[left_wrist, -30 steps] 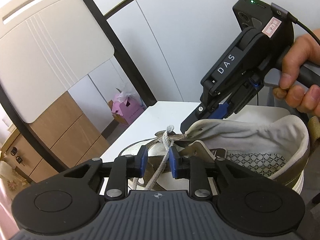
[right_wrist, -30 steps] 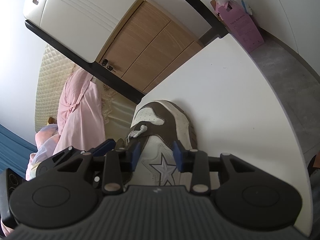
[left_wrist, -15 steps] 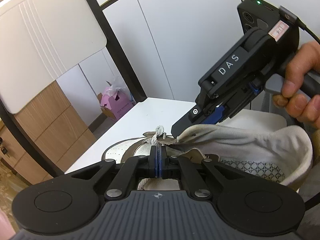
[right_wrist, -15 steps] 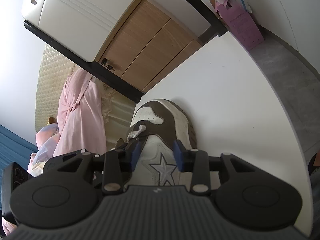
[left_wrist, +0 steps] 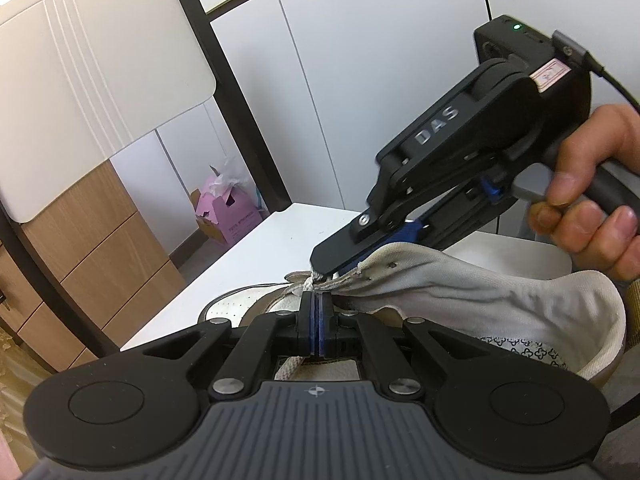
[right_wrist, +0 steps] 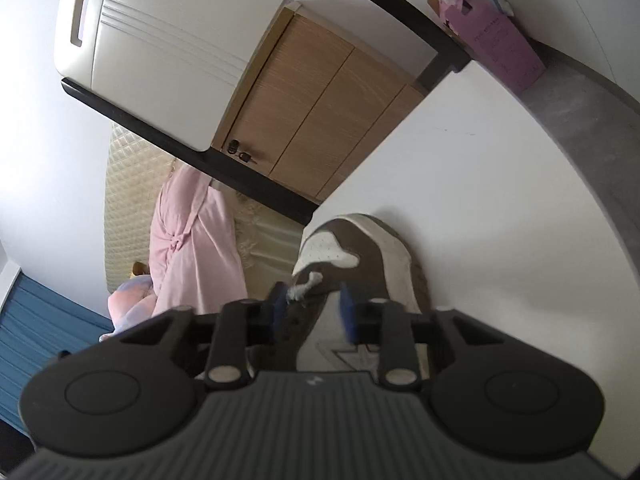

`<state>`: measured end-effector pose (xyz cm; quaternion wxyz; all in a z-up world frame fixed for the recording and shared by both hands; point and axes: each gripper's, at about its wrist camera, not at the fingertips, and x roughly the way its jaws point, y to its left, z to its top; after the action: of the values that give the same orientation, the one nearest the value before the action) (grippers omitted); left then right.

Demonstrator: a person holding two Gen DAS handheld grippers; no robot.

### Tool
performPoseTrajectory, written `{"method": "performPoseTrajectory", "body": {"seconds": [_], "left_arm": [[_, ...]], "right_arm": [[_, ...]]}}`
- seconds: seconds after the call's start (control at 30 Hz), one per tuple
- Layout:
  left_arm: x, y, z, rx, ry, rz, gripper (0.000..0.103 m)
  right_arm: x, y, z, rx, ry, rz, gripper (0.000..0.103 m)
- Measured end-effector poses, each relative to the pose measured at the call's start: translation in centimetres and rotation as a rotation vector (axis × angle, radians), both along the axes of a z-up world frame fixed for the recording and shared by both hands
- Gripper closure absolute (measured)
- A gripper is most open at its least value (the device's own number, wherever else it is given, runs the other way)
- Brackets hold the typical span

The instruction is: Lace up shoes with both hands

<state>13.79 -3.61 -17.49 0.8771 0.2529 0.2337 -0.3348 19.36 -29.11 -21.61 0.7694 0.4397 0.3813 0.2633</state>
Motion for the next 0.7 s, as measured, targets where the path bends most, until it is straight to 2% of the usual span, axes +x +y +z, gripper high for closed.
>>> {"method": "performPoseTrajectory", "body": {"seconds": [0.1, 0.13, 0.27, 0.33, 0.37, 0.4, 0.47, 0.53, 0.63, 0.7], "left_arm": [[0.1, 0.1, 0.0, -0.006, 0.006, 0.005, 0.1], [0.1, 0.2, 0.1, -0.015, 0.014, 0.013, 0.1], [-0.2, 0.5, 1.2, -0.078, 0.044, 0.077, 0.097], [-0.6, 0.9, 2.0, -0.134, 0.055, 0.112, 0.087], [-0.8, 1.1, 2.3, -0.156, 0.052, 0.132, 0.071], [-1.2, 1.4, 2.7, -0.178, 0.05, 0.152, 0.059], [-2.0, 1.9, 3.3, -0.225, 0.065, 0.174, 0.06], [-2.9, 1.9, 3.5, -0.24, 0.09, 0.208, 0.06], [-3.9, 0.6, 3.0, -0.179, 0.091, 0.265, 0.064], [-4.0, -0.8, 2.2, -0.105, 0.081, 0.324, 0.076]], "right_arm": [[0.1, 0.2, 0.3, -0.01, -0.012, 0.001, 0.092], [0.1, 0.2, 0.3, -0.002, -0.01, -0.003, 0.098], [-0.1, 0.1, 0.4, 0.01, -0.009, -0.018, 0.1], [0.0, 0.2, 0.3, 0.013, -0.005, -0.028, 0.1], [0.0, 0.2, 0.3, 0.016, -0.002, -0.034, 0.1], [0.0, 0.1, 0.2, 0.018, 0.001, -0.041, 0.1], [-0.1, 0.1, 0.1, 0.024, 0.006, -0.055, 0.1], [-0.3, 0.2, 0.0, 0.034, 0.013, -0.067, 0.1], [-0.5, 0.5, 0.0, 0.033, 0.016, -0.075, 0.1], [-0.5, 0.7, 0.2, 0.025, 0.009, -0.072, 0.1]]}}
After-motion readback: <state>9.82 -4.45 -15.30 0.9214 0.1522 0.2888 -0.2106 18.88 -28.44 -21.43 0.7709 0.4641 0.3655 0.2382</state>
